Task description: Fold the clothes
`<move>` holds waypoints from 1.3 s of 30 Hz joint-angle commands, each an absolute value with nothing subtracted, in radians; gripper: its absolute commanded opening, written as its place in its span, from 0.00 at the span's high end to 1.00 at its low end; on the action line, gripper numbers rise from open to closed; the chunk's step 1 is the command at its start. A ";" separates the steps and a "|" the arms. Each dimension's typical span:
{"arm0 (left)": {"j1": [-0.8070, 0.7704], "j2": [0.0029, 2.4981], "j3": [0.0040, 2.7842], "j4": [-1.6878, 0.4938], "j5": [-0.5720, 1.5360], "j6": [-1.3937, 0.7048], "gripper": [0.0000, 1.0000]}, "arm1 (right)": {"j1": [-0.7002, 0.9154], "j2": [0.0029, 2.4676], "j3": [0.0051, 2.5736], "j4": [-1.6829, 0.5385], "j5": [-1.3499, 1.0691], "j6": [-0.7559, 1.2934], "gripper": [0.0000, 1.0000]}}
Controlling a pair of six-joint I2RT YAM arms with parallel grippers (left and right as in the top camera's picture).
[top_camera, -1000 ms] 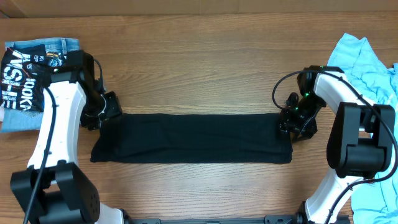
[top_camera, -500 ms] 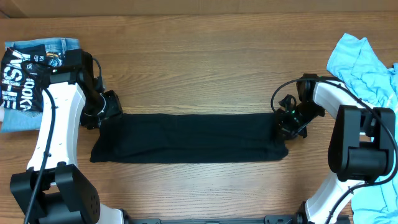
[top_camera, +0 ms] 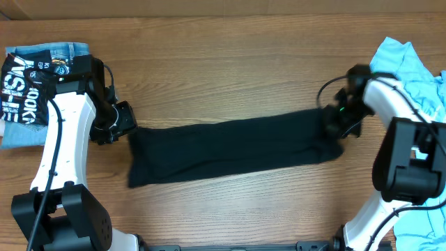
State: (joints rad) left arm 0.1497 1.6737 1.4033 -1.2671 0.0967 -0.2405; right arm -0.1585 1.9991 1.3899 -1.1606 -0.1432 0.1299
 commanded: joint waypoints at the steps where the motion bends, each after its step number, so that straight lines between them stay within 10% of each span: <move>1: 0.143 1.668 1.417 -1.262 0.097 -0.240 0.45 | -0.226 2.003 1.510 -1.182 0.016 0.183 0.96; 27: 0.143 1.668 1.417 -1.264 0.124 -0.231 0.45 | 0.357 2.006 1.594 -1.367 0.074 0.128 0.91; 31: 0.143 1.668 1.417 -1.263 0.124 -0.231 0.45 | 0.404 2.006 1.571 -1.355 0.047 0.127 0.68; 39: 0.143 1.668 1.417 -1.270 0.124 -0.231 0.45 | 0.406 2.005 1.572 -1.314 0.066 0.128 0.66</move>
State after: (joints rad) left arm 0.1497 1.6737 1.4033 -1.2655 0.1150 -0.2398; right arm 0.4187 2.0022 1.5761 -1.3205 0.0509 0.1268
